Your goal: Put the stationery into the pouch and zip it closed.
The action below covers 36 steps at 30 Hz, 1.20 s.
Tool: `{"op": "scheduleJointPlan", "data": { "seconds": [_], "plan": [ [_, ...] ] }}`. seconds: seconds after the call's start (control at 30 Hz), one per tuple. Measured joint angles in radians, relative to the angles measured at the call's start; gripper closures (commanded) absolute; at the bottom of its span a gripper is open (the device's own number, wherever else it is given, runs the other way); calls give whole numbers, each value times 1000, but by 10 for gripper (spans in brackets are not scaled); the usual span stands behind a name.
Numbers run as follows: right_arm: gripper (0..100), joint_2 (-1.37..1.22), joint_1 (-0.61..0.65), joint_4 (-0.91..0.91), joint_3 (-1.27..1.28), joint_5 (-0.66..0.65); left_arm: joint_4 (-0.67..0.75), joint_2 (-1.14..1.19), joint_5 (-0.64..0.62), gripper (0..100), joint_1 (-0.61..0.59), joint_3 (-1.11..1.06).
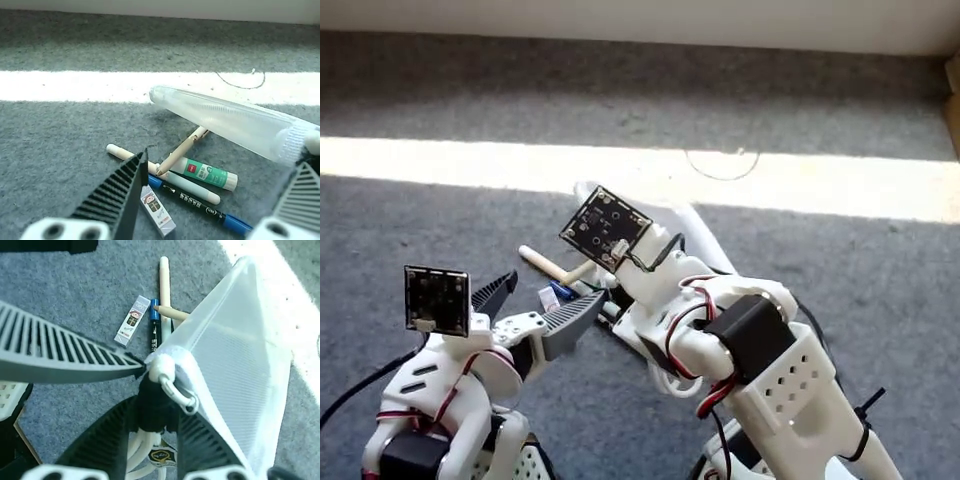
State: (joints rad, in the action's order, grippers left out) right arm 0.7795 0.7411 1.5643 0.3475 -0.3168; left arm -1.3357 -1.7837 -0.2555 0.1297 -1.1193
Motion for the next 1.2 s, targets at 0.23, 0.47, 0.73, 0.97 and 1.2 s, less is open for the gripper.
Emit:
{"op": "scheduleJointPlan", "data": {
  "seconds": [0.23,0.47,0.73,0.97,1.2],
  "plan": [
    [993,0,23,0,0,5,48,0,0,596,5,-38],
    [993,0,23,2,0,5,51,0,0,597,3,-38],
    [993,0,29,98,0,6,69,0,2,597,6,-41],
    [993,58,31,114,12,6,71,0,2,597,6,-41],
    [993,98,32,114,98,-18,71,0,2,597,6,-41]
  ]
}}
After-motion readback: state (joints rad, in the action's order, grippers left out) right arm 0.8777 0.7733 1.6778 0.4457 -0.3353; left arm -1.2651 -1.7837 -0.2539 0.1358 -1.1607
